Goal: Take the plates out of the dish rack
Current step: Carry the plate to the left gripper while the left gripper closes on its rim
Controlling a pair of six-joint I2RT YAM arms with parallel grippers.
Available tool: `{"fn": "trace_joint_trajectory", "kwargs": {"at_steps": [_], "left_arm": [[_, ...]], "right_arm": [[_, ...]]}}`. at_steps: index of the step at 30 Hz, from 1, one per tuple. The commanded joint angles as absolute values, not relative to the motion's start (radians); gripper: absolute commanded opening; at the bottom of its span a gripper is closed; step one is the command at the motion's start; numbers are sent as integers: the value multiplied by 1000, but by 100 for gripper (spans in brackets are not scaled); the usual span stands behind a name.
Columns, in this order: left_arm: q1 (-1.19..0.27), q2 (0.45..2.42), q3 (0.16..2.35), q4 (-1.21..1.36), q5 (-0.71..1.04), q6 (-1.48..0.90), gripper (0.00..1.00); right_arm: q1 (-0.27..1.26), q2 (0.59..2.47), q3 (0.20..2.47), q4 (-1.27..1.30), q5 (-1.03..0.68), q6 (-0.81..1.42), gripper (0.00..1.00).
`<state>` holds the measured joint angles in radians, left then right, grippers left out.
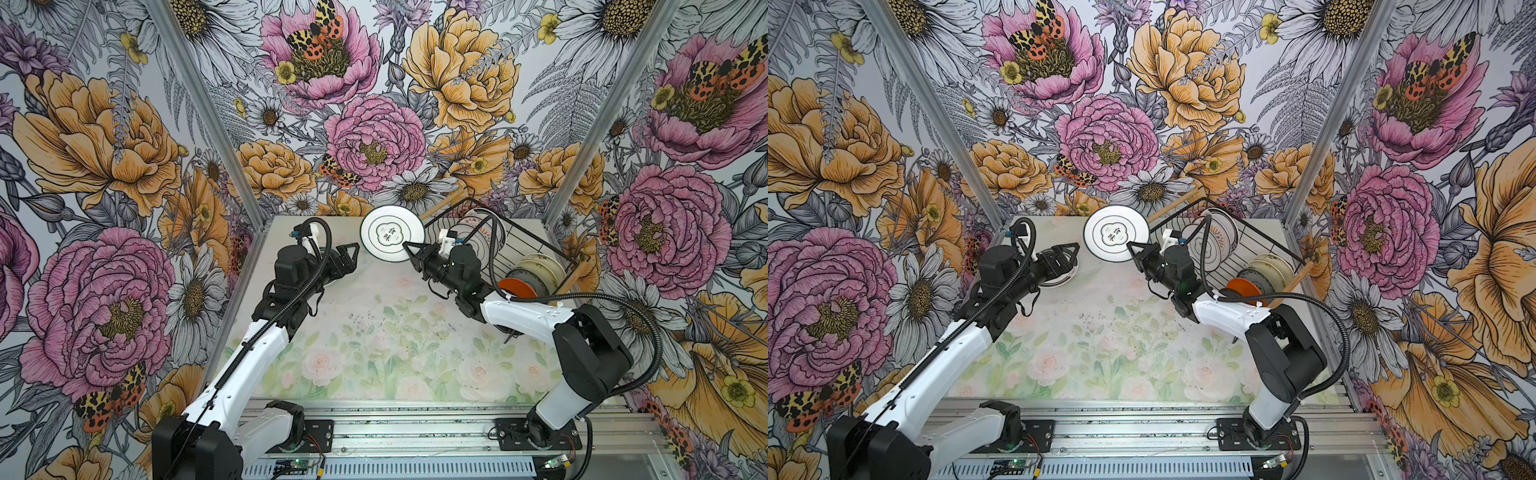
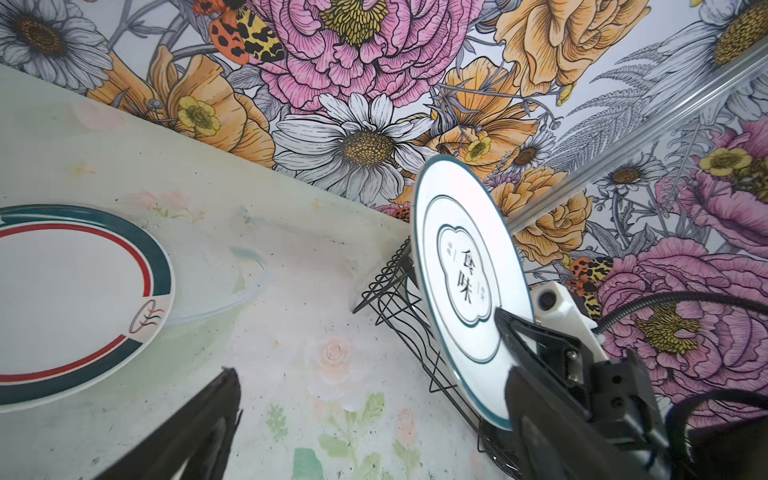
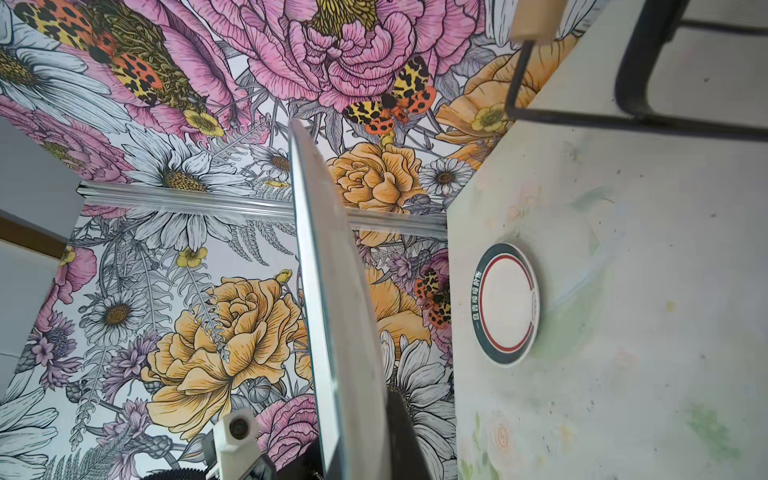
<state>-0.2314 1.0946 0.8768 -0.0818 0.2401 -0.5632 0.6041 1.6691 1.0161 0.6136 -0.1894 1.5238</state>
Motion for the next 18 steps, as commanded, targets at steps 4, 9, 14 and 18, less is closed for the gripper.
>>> {"fn": "trace_joint_trajectory", "kwargs": {"at_steps": [4, 9, 14, 18], "left_arm": [[-178, 1151, 865, 21, 400, -670, 99], [-161, 1193, 886, 36, 441, -693, 93], [-146, 1228, 928, 4, 460, -714, 68], [-135, 1249, 938, 3, 474, -732, 52]], "right_arm": [[631, 1743, 1112, 752, -235, 1568, 0], [649, 1803, 1160, 779, -267, 1565, 0], [655, 1840, 1195, 776, -294, 1539, 0], [661, 1850, 1220, 754, -306, 1504, 0]]}}
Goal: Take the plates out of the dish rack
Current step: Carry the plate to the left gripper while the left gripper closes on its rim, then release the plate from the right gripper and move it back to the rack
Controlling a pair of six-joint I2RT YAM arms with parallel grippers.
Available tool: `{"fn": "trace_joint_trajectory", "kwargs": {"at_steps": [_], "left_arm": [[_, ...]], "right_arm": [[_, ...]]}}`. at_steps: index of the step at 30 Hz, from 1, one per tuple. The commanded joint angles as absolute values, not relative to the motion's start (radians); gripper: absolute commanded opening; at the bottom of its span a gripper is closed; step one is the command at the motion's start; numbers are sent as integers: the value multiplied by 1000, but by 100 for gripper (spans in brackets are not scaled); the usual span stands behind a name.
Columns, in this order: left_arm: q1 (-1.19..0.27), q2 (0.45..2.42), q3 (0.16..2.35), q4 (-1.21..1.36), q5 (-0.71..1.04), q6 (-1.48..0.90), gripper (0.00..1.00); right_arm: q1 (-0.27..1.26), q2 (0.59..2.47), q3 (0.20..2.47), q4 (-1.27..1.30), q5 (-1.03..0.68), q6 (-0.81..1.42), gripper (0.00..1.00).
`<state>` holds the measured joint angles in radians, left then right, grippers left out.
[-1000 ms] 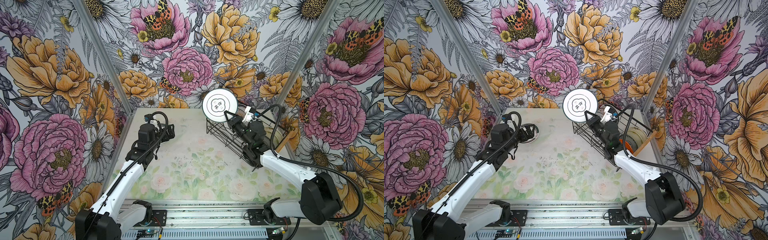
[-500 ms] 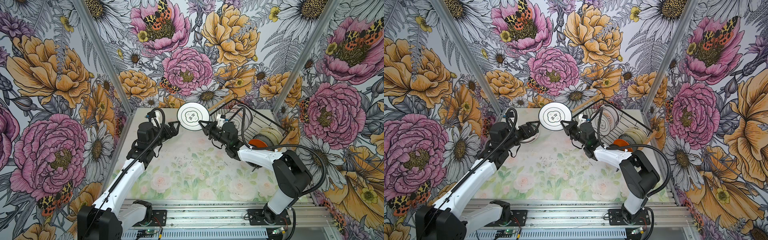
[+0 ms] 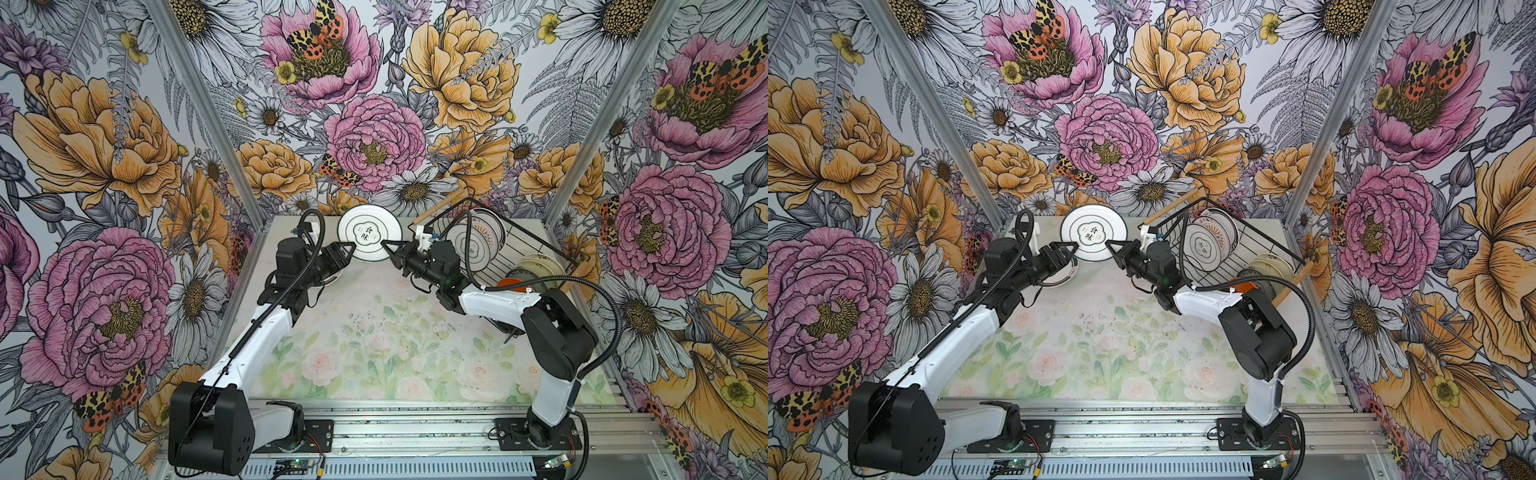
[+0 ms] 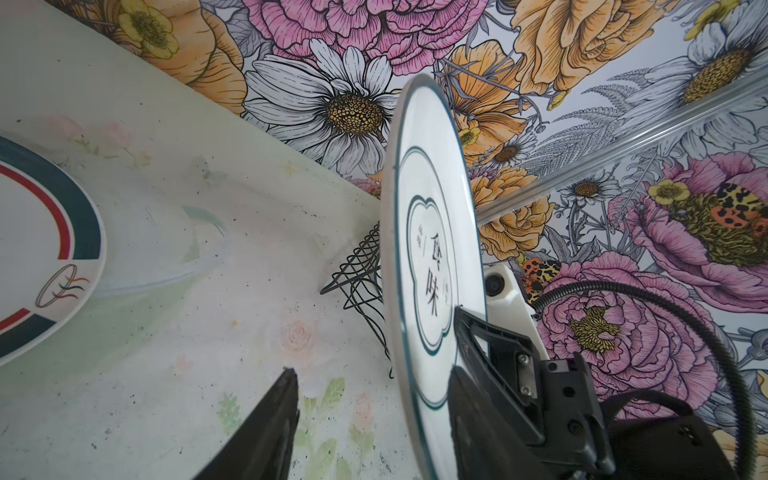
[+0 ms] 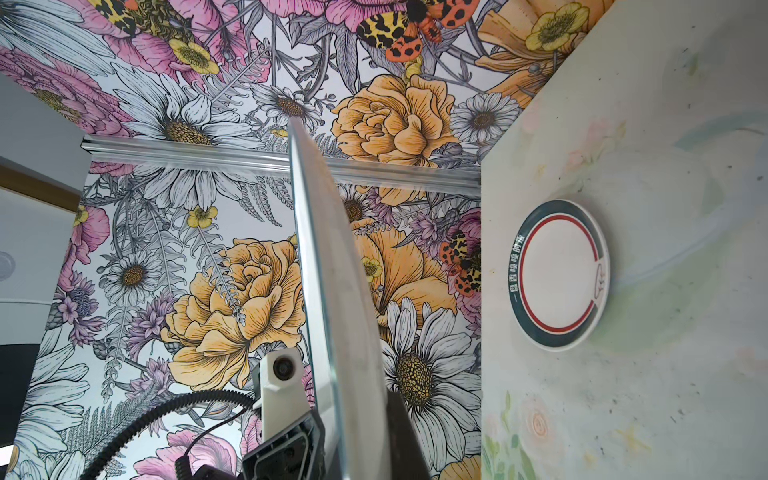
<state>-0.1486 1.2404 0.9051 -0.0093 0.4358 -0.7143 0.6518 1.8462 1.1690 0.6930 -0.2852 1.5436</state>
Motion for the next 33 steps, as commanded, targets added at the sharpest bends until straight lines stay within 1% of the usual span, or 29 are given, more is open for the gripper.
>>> {"fn": "trace_joint_trajectory", "kwargs": {"at_steps": [1, 5, 11, 13, 15, 18, 20, 21, 22, 24, 25, 26, 27, 28, 29, 31, 33], "left_arm": [[-132, 1253, 939, 2, 477, -735, 49], [-121, 1267, 943, 0, 498, -750, 35], [-109, 1297, 945, 27, 550, -775, 20], [-106, 1309, 949, 33, 566, -781, 15], [-101, 1315, 952, 32, 581, -786, 9], [-83, 1319, 951, 36, 602, -800, 5], [-63, 1318, 950, 35, 617, -809, 3], [-53, 1315, 950, 34, 628, -814, 0], [-37, 1314, 946, 35, 639, -822, 0], [-6, 1305, 941, 39, 663, -835, 0], [11, 1298, 938, 35, 672, -841, 0], [29, 1291, 937, 29, 683, -844, 0], [46, 1284, 936, 24, 694, -847, 0], [68, 1275, 936, 15, 705, -851, 0], [87, 1267, 936, 3, 710, -850, 0], [132, 1247, 939, -34, 719, -843, 0], [167, 1237, 947, -88, 711, -822, 0]], "right_arm": [[663, 1849, 1224, 743, -306, 1495, 0], [667, 1851, 1243, 720, -316, 1458, 0], [676, 1871, 1273, 711, -340, 1439, 0], [677, 1875, 1285, 705, -349, 1426, 3], [678, 1875, 1297, 690, -359, 1405, 10], [678, 1866, 1304, 662, -366, 1367, 27], [673, 1857, 1315, 627, -377, 1330, 43], [672, 1852, 1321, 610, -381, 1310, 49], [668, 1849, 1331, 586, -392, 1286, 55], [659, 1845, 1363, 518, -427, 1235, 71], [653, 1841, 1385, 461, -441, 1192, 79], [647, 1835, 1409, 383, -449, 1135, 89], [642, 1827, 1429, 308, -447, 1077, 90], [634, 1816, 1451, 219, -436, 1009, 97], [628, 1802, 1481, 128, -421, 930, 100], [619, 1778, 1568, -97, -343, 739, 100], [613, 1747, 1627, -246, -267, 586, 99]]}}
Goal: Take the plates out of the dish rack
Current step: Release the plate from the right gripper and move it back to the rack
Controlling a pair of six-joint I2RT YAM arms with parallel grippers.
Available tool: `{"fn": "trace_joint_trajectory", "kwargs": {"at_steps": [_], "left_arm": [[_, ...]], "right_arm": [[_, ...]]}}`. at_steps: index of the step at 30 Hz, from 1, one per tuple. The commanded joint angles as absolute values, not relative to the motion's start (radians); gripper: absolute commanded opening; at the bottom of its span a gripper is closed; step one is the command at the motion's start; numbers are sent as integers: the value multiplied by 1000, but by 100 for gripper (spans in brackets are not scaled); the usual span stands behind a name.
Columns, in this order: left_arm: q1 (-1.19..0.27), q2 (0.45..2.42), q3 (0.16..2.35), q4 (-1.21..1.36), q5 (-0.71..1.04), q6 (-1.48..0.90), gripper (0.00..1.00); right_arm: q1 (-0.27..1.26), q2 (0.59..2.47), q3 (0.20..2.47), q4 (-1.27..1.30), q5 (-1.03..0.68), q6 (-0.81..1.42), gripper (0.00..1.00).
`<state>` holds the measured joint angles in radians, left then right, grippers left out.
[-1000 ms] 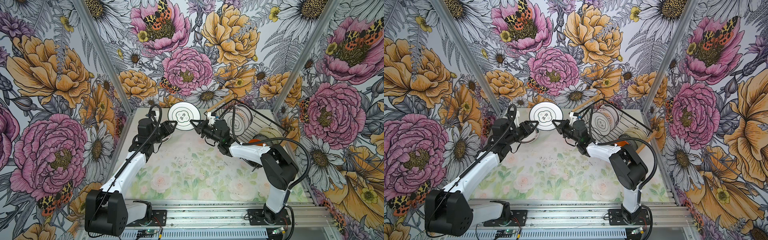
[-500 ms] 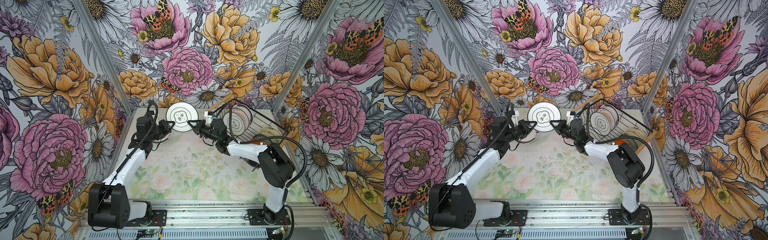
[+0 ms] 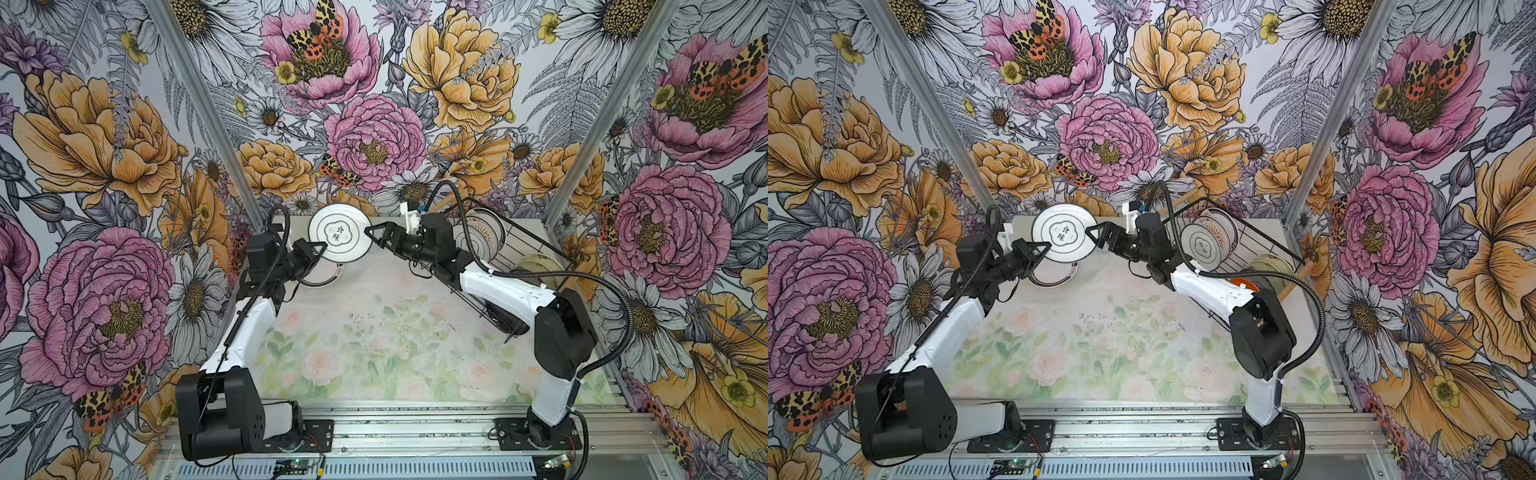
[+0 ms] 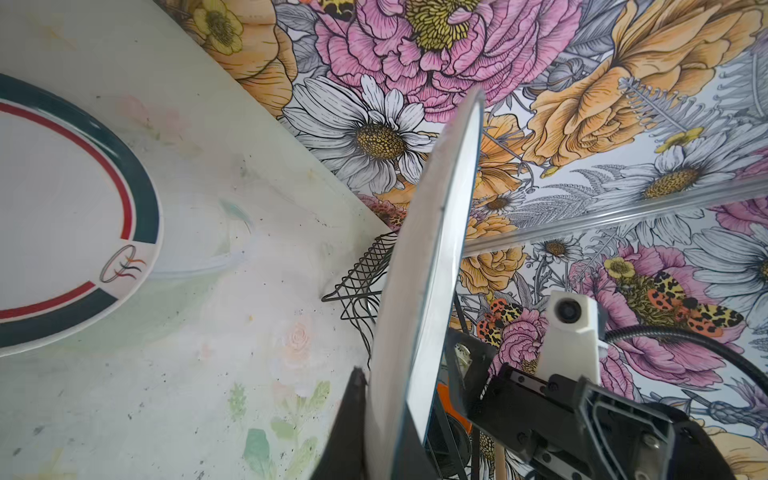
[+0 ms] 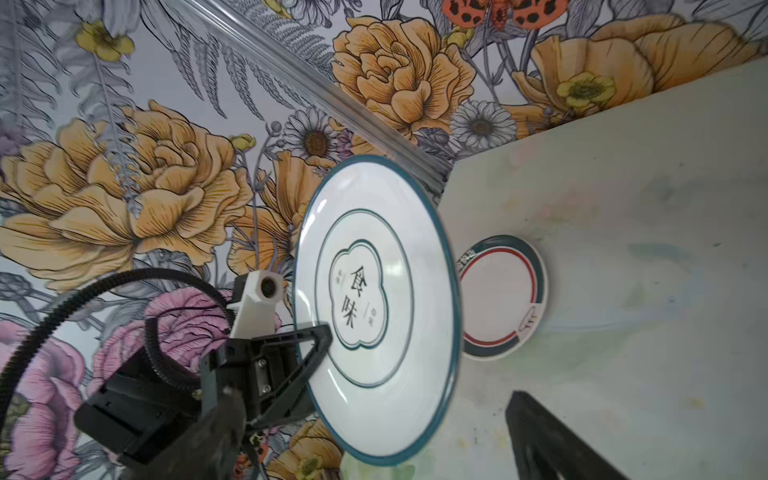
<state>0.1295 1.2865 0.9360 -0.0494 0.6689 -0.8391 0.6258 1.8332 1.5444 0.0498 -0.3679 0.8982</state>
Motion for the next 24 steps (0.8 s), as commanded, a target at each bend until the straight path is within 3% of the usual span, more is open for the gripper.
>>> {"fn": "trace_joint_trajectory", "kwargs": {"at_steps": [1, 8, 10, 13, 19, 24], "left_arm": [[184, 1235, 952, -117, 708, -810, 0], [264, 1287, 974, -278, 590, -721, 0], [281, 1322, 974, -300, 536, -701, 0], [301, 1380, 985, -315, 465, -675, 0], [317, 1507, 1037, -300, 402, -655, 0], [316, 1604, 1092, -292, 372, -654, 0]], "right_arm": [[610, 1728, 1649, -294, -231, 521, 100], [614, 1553, 1666, -437, 218, 195, 99], [634, 1504, 1638, -435, 458, 122, 99], [636, 1447, 1592, -433, 672, 62, 99], [634, 1392, 1477, -433, 910, -26, 100], [630, 1357, 1401, -434, 945, -31, 99]]}}
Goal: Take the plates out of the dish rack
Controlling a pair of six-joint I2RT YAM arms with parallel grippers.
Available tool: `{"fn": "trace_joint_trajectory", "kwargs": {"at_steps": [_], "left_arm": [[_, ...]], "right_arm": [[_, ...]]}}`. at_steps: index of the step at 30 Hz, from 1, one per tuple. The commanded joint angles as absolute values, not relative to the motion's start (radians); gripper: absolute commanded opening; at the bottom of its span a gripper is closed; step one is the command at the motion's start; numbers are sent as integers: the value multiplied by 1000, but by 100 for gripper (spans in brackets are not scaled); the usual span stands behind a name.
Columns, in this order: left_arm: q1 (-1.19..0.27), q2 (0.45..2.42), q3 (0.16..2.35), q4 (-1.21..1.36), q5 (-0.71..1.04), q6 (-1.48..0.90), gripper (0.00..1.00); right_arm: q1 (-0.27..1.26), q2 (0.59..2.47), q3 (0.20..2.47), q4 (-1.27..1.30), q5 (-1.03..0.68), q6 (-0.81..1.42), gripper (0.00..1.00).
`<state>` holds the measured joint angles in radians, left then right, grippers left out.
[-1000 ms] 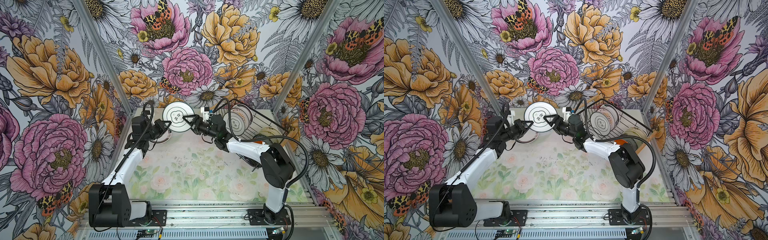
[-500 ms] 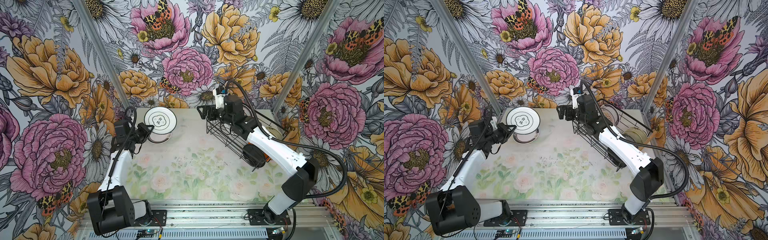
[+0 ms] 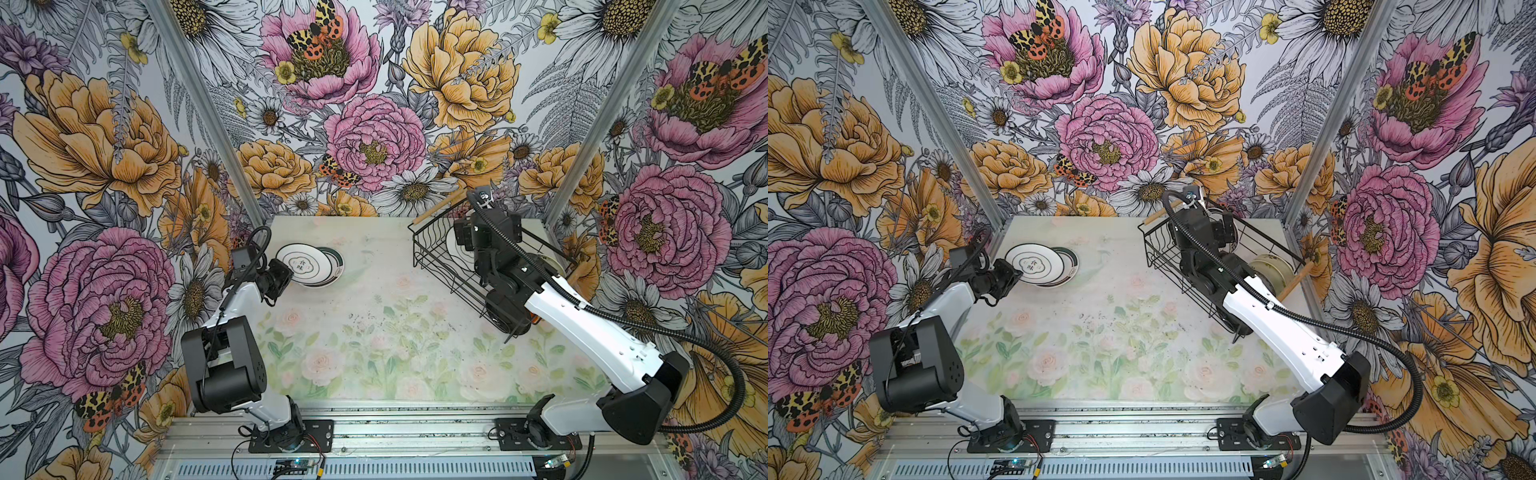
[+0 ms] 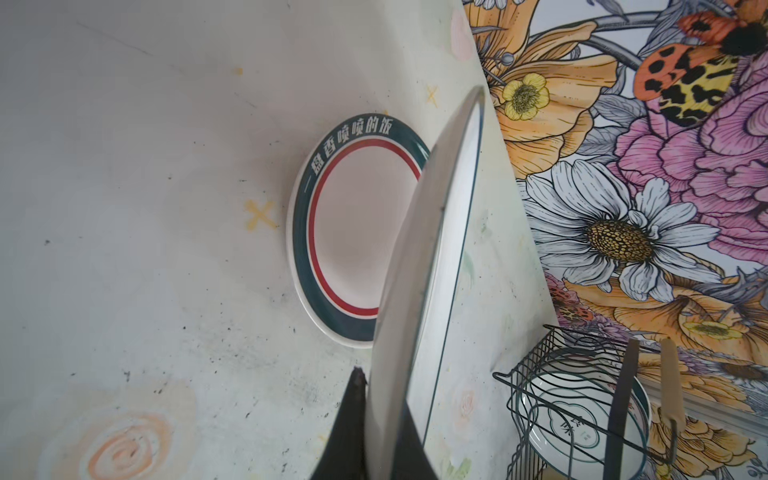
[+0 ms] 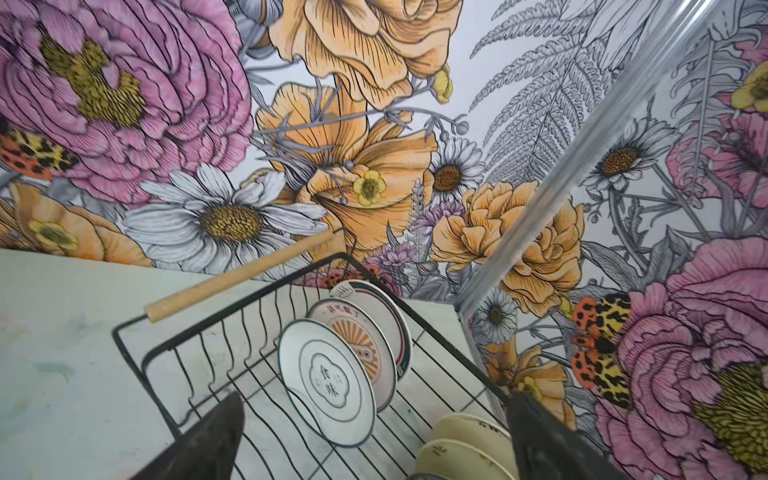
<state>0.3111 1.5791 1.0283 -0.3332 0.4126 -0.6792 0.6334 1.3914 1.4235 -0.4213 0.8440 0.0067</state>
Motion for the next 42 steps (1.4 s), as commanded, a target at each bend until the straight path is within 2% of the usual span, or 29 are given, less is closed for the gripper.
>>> {"fn": "trace_joint_trajectory", "kwargs": {"at_steps": [1, 8, 25, 36, 42], "left_arm": [[317, 1625, 1104, -295, 370, -655, 0], [310, 1760, 1179, -294, 387, -655, 0], [292, 1912, 1204, -295, 388, -638, 2], [271, 1933, 1185, -295, 420, -661, 15], [265, 1940, 1177, -295, 417, -661, 17]], "right_arm": [[630, 1355, 1391, -437, 947, -31, 99], [630, 1389, 1388, -510, 898, -17, 99], [627, 1429, 1367, -574, 738, 49, 99], [623, 1468, 1378, -589, 689, 54, 100], [612, 1477, 1378, -591, 665, 56, 100]]}}
